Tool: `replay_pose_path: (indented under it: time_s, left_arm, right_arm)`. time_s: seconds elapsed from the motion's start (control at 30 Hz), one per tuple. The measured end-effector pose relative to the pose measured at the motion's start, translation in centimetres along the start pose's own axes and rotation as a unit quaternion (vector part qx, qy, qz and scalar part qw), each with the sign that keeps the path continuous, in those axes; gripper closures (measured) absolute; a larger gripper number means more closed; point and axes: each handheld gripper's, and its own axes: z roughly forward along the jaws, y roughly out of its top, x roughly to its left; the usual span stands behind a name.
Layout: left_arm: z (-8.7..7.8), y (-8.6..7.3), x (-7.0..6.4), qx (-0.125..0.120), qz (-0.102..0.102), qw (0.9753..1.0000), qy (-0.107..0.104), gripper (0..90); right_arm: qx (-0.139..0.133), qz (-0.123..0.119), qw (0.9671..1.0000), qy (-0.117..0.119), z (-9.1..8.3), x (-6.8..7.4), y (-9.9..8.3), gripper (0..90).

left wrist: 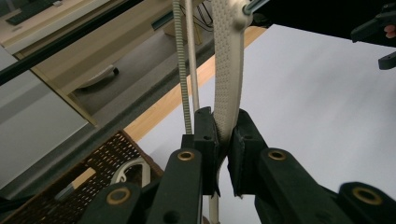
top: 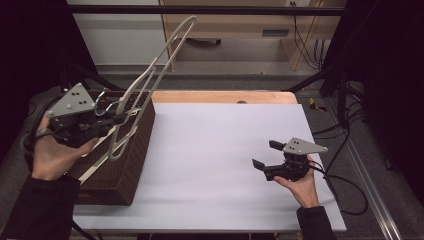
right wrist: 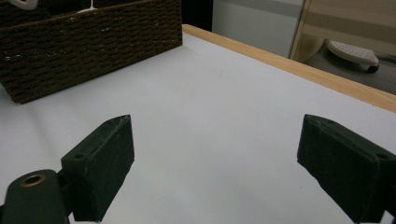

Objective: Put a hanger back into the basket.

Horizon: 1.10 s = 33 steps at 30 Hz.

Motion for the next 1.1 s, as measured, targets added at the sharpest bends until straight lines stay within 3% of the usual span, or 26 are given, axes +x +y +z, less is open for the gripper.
replay_pose_path:
  time_s: [0.13,0.43,0.7,0.77,0.8,0.83,0.9,1.0,1.1]
  left_arm:
    - [-1.3,-0.3,0.6,0.01,0.006,0.9998,0.016,82.6]
    - [-1.7,-4.8,3.3,0.06,-0.016,0.9972,0.041,82.8]
    - [-2.4,-8.5,5.4,0.117,-0.023,0.9913,0.056,82.8]
    - [-2.4,-9.1,5.9,0.125,-0.027,0.9891,0.074,86.0]
    - [-2.3,-9.5,6.2,0.125,-0.037,0.9896,0.061,86.2]
    - [-2.3,-9.8,6.5,0.135,-0.033,0.9889,0.054,86.2]
    - [-1.7,-10.3,6.7,0.141,-0.032,0.9883,0.049,86.0]
    - [-0.3,-11.1,7.1,0.164,-0.047,0.9836,0.057,86.2]
    - [0.4,-11.9,7.9,0.169,-0.063,0.9817,0.062,86.2]
  right_arm:
    - [0.003,0.002,1.0,0.0,0.0,0.0,-0.1,11.0]
    - [0.005,0.004,1.0,-0.003,0.0,-0.2,-0.3,11.0]
    - [0.009,0.004,0.9999,0.0,0.3,-0.1,-0.3,11.0]
    - [0.011,0.003,0.9999,0.001,0.4,-0.1,-0.4,11.0]
    - [0.012,0.003,0.9999,0.001,0.4,-0.1,-0.4,11.0]
    - [0.013,0.003,0.9999,0.001,0.5,-0.1,-0.4,11.0]
    - [0.013,0.003,0.9999,0.002,0.5,-0.1,-0.4,11.0]
    - [0.013,0.003,0.9999,0.003,0.5,-0.1,-0.4,11.0]
    - [0.015,0.001,0.9999,0.003,0.4,0.0,-0.4,11.0]
